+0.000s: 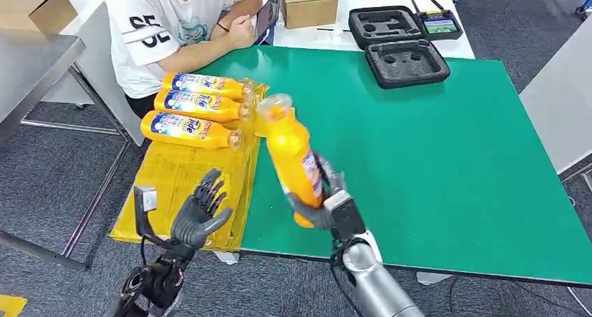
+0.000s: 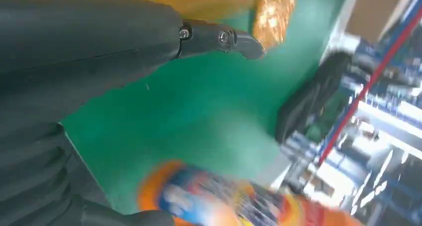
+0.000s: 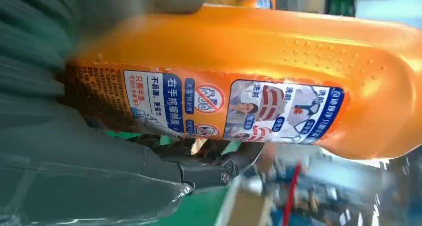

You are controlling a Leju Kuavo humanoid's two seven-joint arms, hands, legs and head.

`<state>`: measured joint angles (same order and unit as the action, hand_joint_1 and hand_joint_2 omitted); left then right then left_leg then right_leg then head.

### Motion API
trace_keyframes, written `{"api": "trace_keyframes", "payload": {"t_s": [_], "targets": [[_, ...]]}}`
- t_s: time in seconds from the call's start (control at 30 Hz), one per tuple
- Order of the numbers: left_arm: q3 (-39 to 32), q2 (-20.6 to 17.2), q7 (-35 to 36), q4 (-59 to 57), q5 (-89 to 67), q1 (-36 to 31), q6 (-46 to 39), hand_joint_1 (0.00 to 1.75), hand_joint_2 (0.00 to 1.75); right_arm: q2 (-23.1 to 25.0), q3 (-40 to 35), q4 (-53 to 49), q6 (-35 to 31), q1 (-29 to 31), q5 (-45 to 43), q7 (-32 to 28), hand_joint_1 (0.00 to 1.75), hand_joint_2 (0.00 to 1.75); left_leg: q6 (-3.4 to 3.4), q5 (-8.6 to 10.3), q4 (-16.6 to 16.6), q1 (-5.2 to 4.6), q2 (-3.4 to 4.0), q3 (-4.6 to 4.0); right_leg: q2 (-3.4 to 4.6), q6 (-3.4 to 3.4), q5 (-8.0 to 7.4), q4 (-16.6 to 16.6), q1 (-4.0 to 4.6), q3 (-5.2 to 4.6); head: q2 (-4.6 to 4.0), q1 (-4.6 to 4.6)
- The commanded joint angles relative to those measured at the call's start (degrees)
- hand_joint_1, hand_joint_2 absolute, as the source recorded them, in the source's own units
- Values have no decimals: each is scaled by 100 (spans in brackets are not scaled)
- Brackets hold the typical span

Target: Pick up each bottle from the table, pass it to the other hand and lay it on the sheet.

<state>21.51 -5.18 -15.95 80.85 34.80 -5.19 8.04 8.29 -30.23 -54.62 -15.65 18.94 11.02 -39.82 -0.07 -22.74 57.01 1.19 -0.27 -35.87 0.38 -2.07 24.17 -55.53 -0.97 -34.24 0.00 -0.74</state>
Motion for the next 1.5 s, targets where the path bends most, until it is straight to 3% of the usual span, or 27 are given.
{"api": "trace_keyframes", "payload": {"t_s": [0.03,0.33,0.43,0.73,0.93,1.2,1.5], "targets": [[447,-138,52,-365,32,-439,27,0,175,107,-323,638,50,164,-17,-18,175,175,6,-12,-3,1,2,32,-3,10,11,5,4,33,0,-2],[482,-144,58,-401,63,-494,65,0,175,105,-356,675,25,171,40,-18,175,175,4,-4,-5,-2,-1,15,-4,6,5,4,0,16,0,0],[717,-73,102,-789,205,-938,257,0,175,242,-571,894,87,101,290,-18,175,175,4,-10,-3,1,-8,32,-13,12,14,3,4,35,0,0],[917,62,107,-1313,327,-1388,544,0,175,281,-674,1202,81,212,278,-18,175,175,5,-1,-3,1,-11,11,-14,4,5,5,2,15,0,2],[1033,33,181,-1351,420,-1408,687,0,175,297,-609,1407,186,288,291,-18,175,175,9,-16,0,0,-6,42,-13,12,18,4,4,46,0,0],[1134,112,152,-1676,509,-1751,706,0,175,555,-793,1910,356,499,498,-18,175,175,5,-5,0,0,-5,17,-10,7,8,0,3,16,-2,0],[1176,73,47,-1612,507,-1685,779,0,175,560,-803,2135,373,668,535,-18,175,175,7,-10,-1,-2,-5,26,-10,8,12,2,1,27,0,0]]}}
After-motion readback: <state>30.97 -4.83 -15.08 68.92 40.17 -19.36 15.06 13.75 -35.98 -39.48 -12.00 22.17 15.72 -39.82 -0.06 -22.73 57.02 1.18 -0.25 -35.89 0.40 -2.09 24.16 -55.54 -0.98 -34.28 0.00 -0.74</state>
